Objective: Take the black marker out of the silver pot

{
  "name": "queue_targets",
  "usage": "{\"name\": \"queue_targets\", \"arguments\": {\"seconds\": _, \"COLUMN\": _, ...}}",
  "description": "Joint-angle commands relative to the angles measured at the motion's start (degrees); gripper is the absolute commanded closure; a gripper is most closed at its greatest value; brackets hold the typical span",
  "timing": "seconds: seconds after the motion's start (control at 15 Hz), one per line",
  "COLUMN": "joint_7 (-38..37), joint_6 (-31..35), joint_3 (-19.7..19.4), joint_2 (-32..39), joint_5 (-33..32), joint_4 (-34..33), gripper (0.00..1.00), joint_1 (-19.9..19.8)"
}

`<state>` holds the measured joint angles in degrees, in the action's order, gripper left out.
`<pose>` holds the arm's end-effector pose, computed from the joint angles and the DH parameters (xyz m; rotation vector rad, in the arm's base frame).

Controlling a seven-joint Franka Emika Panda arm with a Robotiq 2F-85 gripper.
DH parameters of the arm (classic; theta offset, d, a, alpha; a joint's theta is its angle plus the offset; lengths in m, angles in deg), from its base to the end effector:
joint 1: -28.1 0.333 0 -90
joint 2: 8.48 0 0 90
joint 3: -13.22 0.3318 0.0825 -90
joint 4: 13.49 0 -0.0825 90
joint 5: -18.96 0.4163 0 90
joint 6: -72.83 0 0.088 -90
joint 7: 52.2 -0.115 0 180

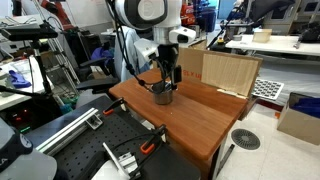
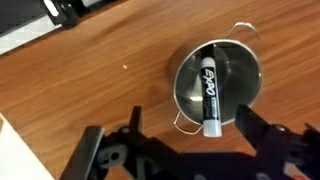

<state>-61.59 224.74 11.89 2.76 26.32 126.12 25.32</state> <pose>0.5088 -0.0399 0.2056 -3.0372 0.5337 -0.0249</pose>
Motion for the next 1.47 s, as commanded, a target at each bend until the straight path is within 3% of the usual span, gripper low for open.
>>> {"name": "queue_targets", "arguments": {"seconds": 0.0, "joint_7": -0.18, "joint_6": 0.32, "joint_3": -0.38, "joint_2": 1.13, "joint_5": 0.92, "joint_4": -0.81, "gripper": 0.0, "joint_1": 0.25}}
{"name": "queue_targets", "arguments": {"seconds": 1.0, "joint_7": -0.59, "joint_6": -0.2, "joint_3": -0.19, "joint_2": 5.74, "joint_5": 0.72, "joint_4": -4.4, "gripper": 0.0, "joint_1": 0.97}}
{"name": "queue_targets", "arguments": {"seconds": 1.13, "joint_7": -0.5, "joint_6": -0.09, "joint_3": -0.16, "joint_2": 5.62, "joint_5": 0.74, "joint_4": -4.41, "gripper": 0.28, "joint_1": 0.97}}
{"name": "queue_targets", "arguments": {"seconds": 1.4, "joint_7": -0.46, "joint_6": -0.02, "joint_3": -0.17, "joint_2": 5.65, "joint_5": 0.71, "joint_4": -4.59, "gripper": 0.58, "joint_1": 0.97}}
